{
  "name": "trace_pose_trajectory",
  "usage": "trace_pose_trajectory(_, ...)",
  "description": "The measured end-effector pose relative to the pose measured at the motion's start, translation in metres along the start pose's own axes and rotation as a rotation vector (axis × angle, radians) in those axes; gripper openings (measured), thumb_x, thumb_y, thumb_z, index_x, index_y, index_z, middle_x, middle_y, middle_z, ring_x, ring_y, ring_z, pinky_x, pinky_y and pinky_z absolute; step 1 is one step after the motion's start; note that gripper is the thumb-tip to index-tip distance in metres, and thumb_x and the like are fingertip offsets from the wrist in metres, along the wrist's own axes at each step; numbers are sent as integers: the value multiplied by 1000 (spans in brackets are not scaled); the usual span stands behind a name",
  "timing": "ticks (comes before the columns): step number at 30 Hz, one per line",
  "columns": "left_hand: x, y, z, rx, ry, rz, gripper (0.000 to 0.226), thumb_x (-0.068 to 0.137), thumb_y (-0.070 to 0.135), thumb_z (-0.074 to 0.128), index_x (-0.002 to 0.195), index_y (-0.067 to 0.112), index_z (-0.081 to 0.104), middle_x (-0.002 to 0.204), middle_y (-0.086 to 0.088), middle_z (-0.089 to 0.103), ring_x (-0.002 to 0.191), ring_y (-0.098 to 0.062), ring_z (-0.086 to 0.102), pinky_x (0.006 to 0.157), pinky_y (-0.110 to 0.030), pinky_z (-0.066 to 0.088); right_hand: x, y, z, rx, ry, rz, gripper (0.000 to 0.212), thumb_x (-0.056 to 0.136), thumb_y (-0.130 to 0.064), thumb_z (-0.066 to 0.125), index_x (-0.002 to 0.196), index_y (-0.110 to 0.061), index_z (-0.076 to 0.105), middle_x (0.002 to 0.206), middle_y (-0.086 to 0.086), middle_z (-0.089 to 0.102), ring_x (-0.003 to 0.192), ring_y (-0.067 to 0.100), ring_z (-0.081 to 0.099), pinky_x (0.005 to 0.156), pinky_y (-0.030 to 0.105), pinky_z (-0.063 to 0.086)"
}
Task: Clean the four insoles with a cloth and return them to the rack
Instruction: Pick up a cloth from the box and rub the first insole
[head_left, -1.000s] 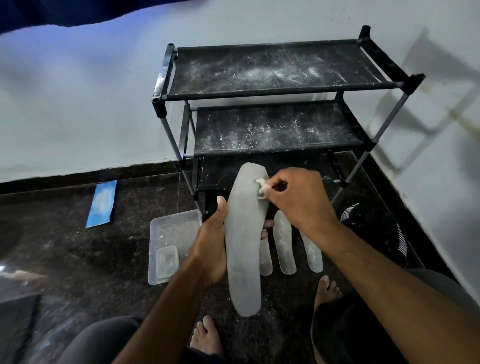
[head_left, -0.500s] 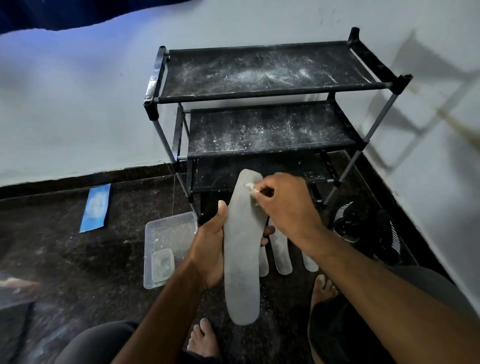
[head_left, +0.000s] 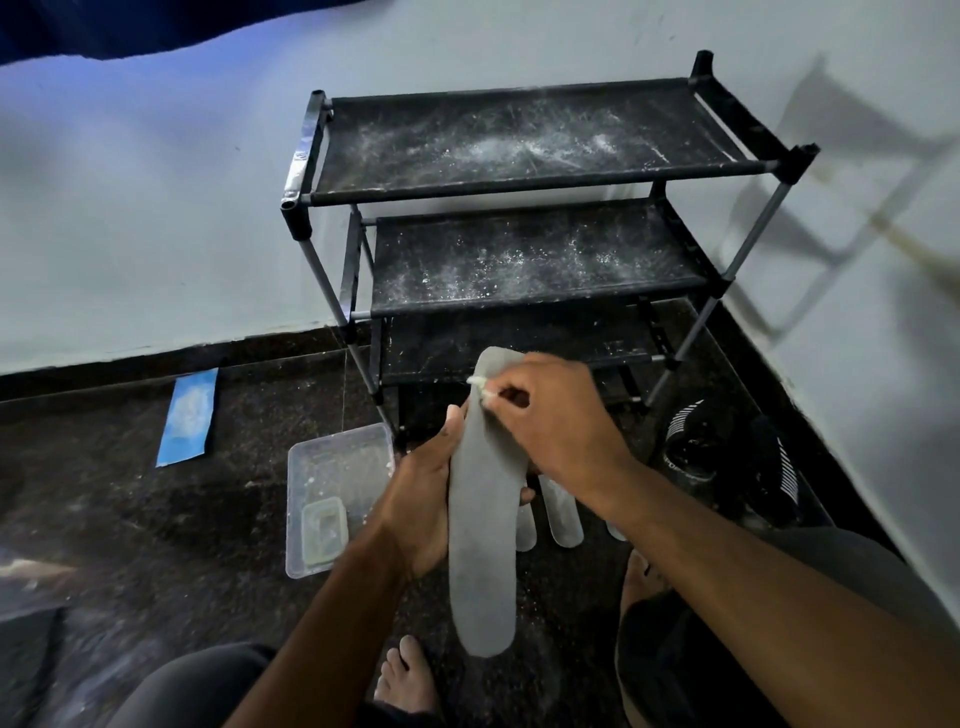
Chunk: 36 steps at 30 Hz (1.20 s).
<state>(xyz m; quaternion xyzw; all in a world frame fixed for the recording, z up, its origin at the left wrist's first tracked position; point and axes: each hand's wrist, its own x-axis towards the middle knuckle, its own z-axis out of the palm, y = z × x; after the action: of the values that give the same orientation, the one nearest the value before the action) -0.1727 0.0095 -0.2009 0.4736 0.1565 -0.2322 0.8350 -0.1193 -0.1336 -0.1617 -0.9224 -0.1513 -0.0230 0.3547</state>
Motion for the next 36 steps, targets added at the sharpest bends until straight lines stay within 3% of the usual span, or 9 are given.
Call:
trace_pose_trajectory(4, 1, 0, -5, -63, 37, 9, 62, 106, 53, 37, 138, 6, 60, 128, -27, 66, 101, -34, 70, 76, -42, 61, -3, -5, 2, 133, -110, -64, 7, 85, -17, 73, 81, -15, 77, 83, -5, 70, 74, 5, 63, 68, 20, 52)
trace_pose_trajectory(10, -2, 1, -2, 26, -102, -60, 63, 107, 55, 26, 139, 11, 58, 127, -33, 65, 102, -36, 72, 83, -43, 62, 10, 11, -12, 128, 166, 63, 5, 86, -15, 73, 89, -16, 77, 88, -7, 68, 77, -2, 61, 70, 5, 45)
trace_pose_trajectory(12, -1, -1, -2, 39, -97, -56, 63, 107, 54, 28, 139, 9, 58, 126, -30, 66, 105, -38, 71, 82, -44, 61, 5, 7, -6, 123, 82, 22, 6, 87, -16, 72, 90, -16, 77, 88, -6, 68, 77, 0, 61, 71, 7, 45)
trace_pose_trajectory(16, 1, -1, -5, -17, -27, -41, 60, 107, 49, 34, 137, 4, 59, 122, -29, 67, 91, -35, 71, 72, -43, 62, -4, -4, 0, 211, -143, -81, 5, 85, -15, 74, 82, -14, 78, 80, -7, 71, 72, 2, 64, 67, 13, 49)
trace_pose_trajectory(19, -2, 0, -7, 10, -69, -57, 68, 106, 56, 31, 136, 3, 62, 124, -38, 62, 90, -37, 69, 76, -42, 61, 8, 6, -7, 177, -10, 1, 4, 83, -15, 74, 84, -17, 78, 83, -9, 71, 74, 0, 63, 66, 10, 48)
trace_pose_trajectory(23, 1, -3, -8, 61, -96, -44, 65, 105, 60, 28, 138, 16, 63, 126, -41, 59, 99, -43, 60, 86, -49, 53, 19, 20, -17, 126, 218, 114, 6, 84, -14, 74, 88, -15, 77, 87, -6, 70, 74, -2, 61, 65, 3, 43)
trace_pose_trajectory(27, 1, -3, -6, 65, -73, -19, 67, 106, 60, 26, 131, 14, 68, 129, -40, 58, 109, -46, 53, 97, -54, 42, 11, 13, -9, 118, 141, -4, 6, 84, -14, 74, 90, -15, 76, 87, -6, 67, 76, 1, 61, 70, 9, 48)
trace_pose_trajectory(33, 1, -3, -11, 26, -73, 15, 62, 106, 60, 29, 140, 19, 62, 122, -38, 62, 97, -42, 58, 90, -50, 49, 20, 24, -11, 38, 232, 158, 2, 85, -16, 73, 85, -17, 75, 83, -6, 69, 66, -2, 59, 60, 3, 43)
trace_pose_trajectory(36, 3, -2, -11, 14, -77, 19, 63, 106, 60, 29, 135, 18, 66, 125, -37, 61, 99, -42, 57, 90, -50, 47, 15, 15, -11, 36, 200, 10, 6, 84, -18, 74, 90, -16, 73, 86, -7, 65, 75, 3, 59, 66, 9, 46)
